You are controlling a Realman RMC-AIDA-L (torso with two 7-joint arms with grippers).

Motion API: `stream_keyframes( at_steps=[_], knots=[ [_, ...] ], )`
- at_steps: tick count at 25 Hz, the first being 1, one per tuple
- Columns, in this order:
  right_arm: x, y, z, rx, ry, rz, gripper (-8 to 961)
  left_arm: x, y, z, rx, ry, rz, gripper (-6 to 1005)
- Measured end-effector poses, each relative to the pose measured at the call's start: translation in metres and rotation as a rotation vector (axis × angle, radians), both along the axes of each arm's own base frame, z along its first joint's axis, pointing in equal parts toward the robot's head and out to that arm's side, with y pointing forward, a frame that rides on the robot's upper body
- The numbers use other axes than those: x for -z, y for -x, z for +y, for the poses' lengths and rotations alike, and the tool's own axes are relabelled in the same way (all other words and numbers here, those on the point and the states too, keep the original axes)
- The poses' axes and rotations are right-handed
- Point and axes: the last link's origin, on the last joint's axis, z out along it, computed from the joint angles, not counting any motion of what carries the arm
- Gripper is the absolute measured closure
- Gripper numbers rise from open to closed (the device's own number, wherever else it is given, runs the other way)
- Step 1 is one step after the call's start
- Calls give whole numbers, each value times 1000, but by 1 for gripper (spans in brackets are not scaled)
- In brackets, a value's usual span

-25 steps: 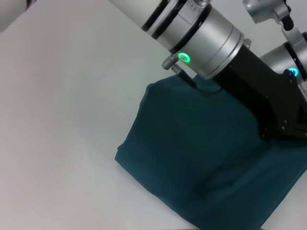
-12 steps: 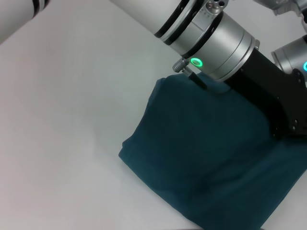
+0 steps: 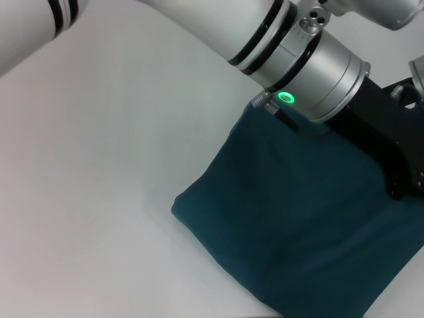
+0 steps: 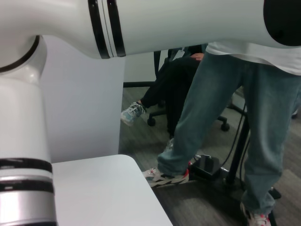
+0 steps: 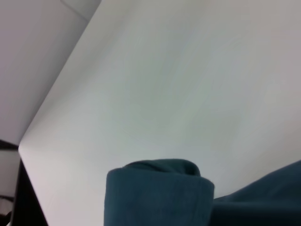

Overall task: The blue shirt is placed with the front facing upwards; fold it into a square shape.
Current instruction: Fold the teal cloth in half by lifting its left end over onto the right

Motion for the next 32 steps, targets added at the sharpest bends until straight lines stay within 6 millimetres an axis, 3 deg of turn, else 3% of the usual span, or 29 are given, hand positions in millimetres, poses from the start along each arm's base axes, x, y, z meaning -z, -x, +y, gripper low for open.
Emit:
stream_keyframes(
  at_steps=[15,26,32],
  knots=[
    [-38,-21,3,51,-120,-76,922,22,-7,-3,29,-98,-50,915],
    [-47,-21,6,53,-152,-78,921,27,-1,7,-20,-196,-69,877],
    [-57,-19,9,45,-191,-81,756,31,1,10,-29,-235,-64,856]
  ],
)
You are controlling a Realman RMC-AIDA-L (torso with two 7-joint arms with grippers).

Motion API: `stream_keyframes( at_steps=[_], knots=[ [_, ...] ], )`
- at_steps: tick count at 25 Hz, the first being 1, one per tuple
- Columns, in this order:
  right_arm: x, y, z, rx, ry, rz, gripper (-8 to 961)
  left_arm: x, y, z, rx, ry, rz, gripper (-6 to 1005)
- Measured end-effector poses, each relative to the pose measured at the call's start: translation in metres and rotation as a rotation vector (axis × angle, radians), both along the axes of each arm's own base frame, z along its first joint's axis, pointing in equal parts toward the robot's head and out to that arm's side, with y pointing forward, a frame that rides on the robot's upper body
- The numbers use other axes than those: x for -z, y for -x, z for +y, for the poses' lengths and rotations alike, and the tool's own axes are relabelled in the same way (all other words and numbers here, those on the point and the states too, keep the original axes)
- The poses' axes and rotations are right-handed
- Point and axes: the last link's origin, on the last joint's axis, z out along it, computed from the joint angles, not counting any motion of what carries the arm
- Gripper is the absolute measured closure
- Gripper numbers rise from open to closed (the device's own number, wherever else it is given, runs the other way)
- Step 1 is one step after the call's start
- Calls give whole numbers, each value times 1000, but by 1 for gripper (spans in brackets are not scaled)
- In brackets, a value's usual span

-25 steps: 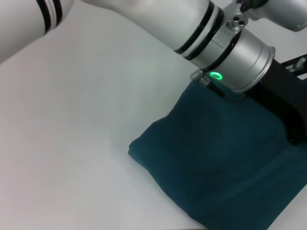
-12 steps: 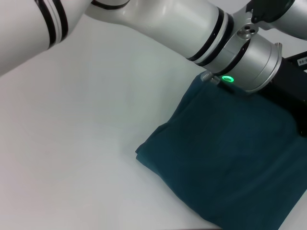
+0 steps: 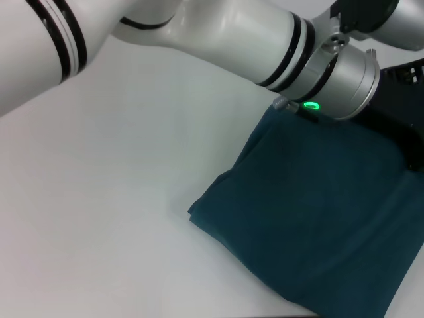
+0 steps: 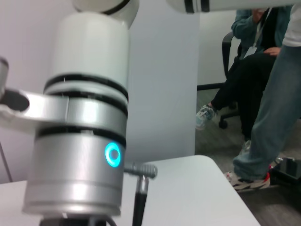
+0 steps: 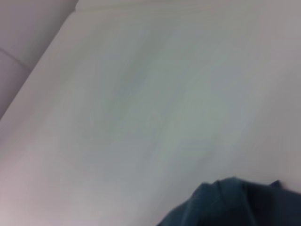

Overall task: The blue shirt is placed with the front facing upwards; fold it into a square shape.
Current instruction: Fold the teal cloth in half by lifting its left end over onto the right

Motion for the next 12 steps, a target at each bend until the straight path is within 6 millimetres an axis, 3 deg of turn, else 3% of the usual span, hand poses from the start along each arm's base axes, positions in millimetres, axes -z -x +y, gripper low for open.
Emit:
stream_keyframes(
  at_steps=[5,12],
  knots=[
    [-10,-2,2,5,-42,7,584,4,0,-1,1,-22,4,775],
    [-10,2,3,-5,-37,13,560,2,-6,2,-21,-30,-27,639]
  ],
)
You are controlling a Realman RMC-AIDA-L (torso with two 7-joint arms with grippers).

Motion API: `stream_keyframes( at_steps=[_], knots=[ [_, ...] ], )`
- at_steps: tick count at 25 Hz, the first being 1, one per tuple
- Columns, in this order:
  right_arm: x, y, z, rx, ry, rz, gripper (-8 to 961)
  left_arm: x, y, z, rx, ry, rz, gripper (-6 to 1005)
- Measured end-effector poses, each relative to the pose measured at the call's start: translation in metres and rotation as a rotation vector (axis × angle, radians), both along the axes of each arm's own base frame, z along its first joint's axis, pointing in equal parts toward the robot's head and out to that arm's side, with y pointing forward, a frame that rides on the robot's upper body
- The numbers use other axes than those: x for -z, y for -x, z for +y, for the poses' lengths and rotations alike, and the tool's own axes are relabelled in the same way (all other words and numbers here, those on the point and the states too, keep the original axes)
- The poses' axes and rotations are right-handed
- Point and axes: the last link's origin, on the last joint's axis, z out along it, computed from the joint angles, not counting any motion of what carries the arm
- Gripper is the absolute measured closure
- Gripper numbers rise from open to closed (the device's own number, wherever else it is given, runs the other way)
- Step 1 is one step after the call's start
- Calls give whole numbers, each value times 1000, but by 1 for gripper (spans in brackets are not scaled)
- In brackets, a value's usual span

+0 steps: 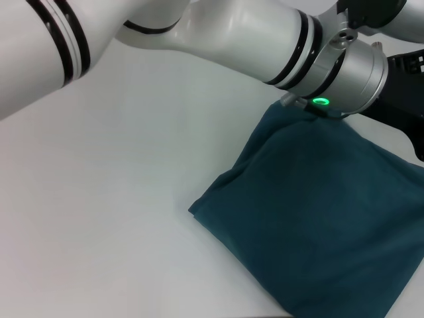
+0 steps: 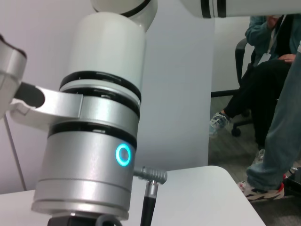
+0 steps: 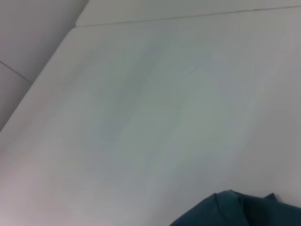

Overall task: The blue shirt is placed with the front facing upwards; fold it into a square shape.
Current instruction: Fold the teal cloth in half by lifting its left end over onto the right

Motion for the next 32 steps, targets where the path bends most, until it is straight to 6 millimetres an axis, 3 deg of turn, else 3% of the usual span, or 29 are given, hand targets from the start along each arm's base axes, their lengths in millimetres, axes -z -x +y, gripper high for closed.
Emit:
stream_keyframes(
  at_steps=[6,10,14,19,27,32],
  knots=[
    [3,3,0,-7,9,2,544,-1,5,0,-23,1,-7,440],
    [6,5,-2,-6,36,12,540,-4,12,1,-56,2,-15,247],
    [6,8,-6,6,66,26,543,-19,25,4,-121,30,-42,128],
    [10,6,-8,35,94,12,548,-44,47,13,-253,53,-76,131],
    [24,6,-13,44,143,-19,549,-71,105,18,-452,18,-74,137],
    [14,4,-2,60,72,-37,547,-77,114,16,-460,12,-73,140]
  ],
)
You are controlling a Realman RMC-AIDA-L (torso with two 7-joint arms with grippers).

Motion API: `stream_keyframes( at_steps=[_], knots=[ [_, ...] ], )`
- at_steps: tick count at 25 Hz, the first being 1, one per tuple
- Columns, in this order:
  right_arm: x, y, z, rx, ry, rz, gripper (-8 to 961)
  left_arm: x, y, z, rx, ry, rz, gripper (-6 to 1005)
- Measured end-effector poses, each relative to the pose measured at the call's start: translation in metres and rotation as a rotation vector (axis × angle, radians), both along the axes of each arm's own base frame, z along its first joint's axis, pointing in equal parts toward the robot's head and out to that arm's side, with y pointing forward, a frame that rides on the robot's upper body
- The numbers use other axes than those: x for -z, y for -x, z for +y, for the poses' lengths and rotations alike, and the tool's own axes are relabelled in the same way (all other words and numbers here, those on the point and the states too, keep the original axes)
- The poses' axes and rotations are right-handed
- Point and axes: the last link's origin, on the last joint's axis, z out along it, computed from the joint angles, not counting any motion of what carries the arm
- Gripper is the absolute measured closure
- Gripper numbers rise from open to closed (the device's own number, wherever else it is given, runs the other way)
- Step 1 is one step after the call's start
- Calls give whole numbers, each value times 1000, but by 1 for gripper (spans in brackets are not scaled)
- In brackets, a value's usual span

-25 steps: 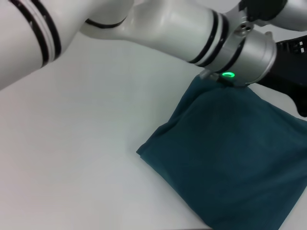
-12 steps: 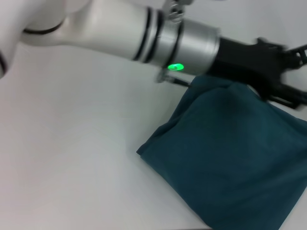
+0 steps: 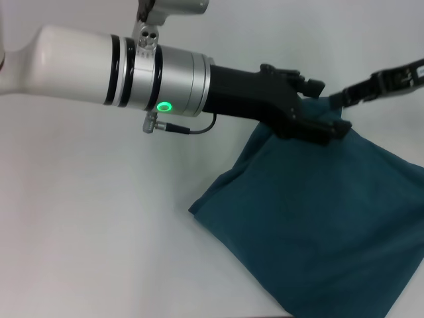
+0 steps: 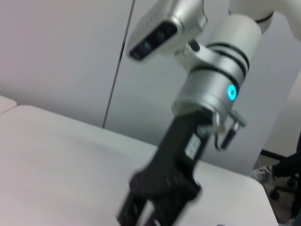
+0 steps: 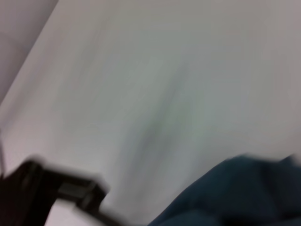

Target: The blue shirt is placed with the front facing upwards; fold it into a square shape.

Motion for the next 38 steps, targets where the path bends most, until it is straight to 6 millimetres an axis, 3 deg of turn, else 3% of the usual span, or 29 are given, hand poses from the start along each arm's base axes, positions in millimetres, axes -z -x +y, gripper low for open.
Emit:
stream_keyframes(
  at_steps=[6,20,38],
  knots=[
    [-23,-6,10,8,-104,4,544,3,5,-5,3,15,16,139],
    [-27,-5,15,8,-127,0,528,1,15,-4,-28,25,44,138],
    [-21,13,23,11,-101,40,528,-14,44,-4,-139,32,40,139]
  ],
)
